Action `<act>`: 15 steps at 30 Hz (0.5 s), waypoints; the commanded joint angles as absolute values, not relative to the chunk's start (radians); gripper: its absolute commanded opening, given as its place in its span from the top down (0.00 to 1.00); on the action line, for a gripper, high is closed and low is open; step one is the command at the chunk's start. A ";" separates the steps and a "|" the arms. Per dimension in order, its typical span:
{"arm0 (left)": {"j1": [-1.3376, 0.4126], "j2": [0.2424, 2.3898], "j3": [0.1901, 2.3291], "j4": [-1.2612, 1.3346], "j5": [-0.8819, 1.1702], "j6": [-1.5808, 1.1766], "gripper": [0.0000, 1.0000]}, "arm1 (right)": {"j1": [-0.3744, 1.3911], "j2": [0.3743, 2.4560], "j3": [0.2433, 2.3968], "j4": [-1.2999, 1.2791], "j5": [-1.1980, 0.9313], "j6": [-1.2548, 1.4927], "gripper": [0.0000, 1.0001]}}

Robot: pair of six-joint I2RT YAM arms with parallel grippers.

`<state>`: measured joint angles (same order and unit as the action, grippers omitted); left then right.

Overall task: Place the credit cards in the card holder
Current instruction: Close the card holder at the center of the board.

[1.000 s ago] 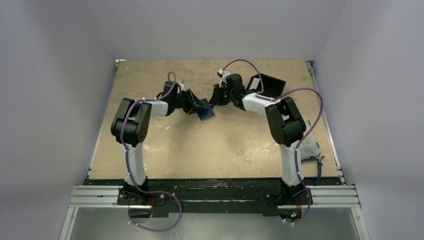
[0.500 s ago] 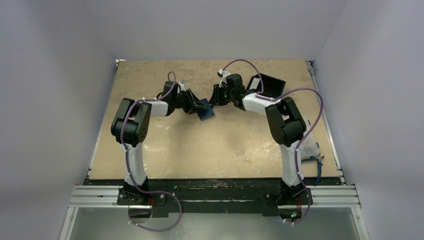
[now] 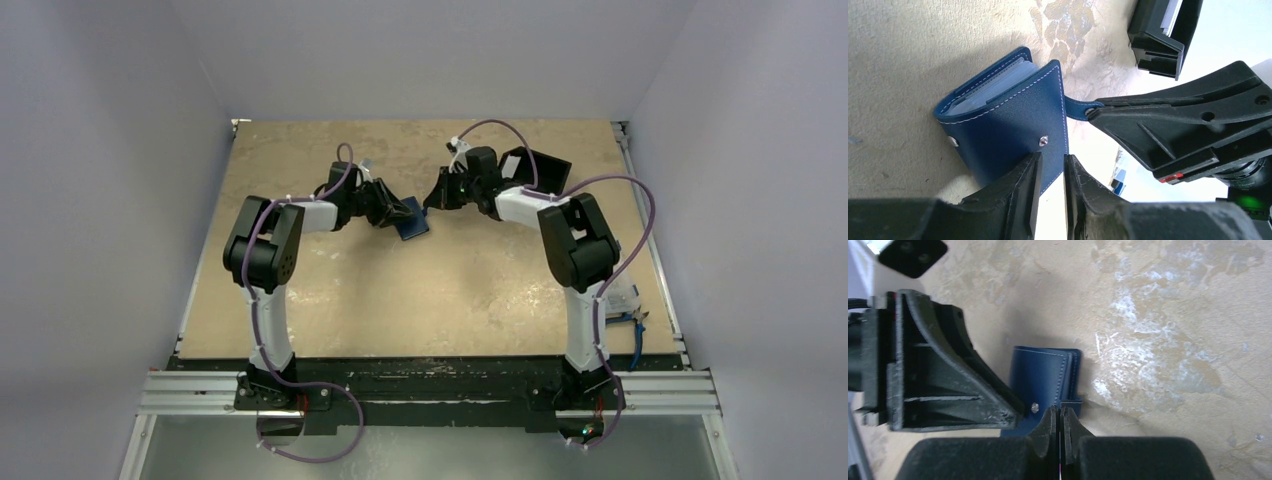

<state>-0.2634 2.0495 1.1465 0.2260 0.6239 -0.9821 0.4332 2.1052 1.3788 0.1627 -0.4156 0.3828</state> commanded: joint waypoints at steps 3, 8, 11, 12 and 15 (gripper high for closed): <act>-0.278 2.103 1.165 0.211 0.594 -0.997 0.76 | 0.425 2.116 1.410 0.225 -0.641 0.415 1.00; -0.278 2.103 1.157 0.175 0.547 -0.994 0.82 | 0.429 2.152 1.427 0.214 -0.663 0.421 0.99; -0.278 2.100 1.140 0.180 0.536 -0.994 0.84 | 0.432 2.175 1.442 0.208 -0.682 0.433 0.99; -0.278 2.100 1.135 0.181 0.535 -0.995 0.84 | 0.434 2.182 1.448 0.205 -0.678 0.439 0.99; -0.278 2.101 1.125 0.192 0.537 -0.997 0.84 | 0.434 2.194 1.456 0.207 -0.675 0.458 0.96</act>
<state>-0.2672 2.0666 1.1538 0.2245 0.6109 -1.0111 0.4183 2.1784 1.4136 0.1909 -0.6220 0.4232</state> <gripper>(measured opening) 0.159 0.024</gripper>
